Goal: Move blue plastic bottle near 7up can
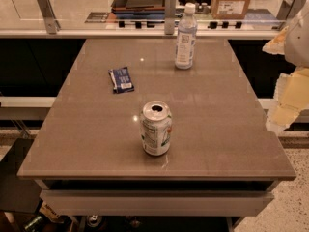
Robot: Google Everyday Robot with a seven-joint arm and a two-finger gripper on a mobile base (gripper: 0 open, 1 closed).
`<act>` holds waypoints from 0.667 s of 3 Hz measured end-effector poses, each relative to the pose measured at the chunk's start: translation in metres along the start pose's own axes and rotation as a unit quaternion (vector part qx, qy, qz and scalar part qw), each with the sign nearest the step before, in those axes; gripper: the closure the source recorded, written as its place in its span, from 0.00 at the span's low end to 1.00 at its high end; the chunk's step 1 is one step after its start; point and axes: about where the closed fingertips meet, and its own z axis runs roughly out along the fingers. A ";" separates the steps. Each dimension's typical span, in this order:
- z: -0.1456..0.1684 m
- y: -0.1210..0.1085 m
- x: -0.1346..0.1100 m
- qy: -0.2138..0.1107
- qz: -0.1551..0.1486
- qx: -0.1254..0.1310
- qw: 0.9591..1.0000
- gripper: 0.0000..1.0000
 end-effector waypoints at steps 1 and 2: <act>0.000 0.000 0.000 0.000 0.000 0.000 1.000 0.00; -0.007 -0.010 0.002 -0.035 0.051 0.002 0.998 0.00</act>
Offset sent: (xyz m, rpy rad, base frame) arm 0.0202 -0.0195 0.0212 0.2696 -0.0035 -0.2268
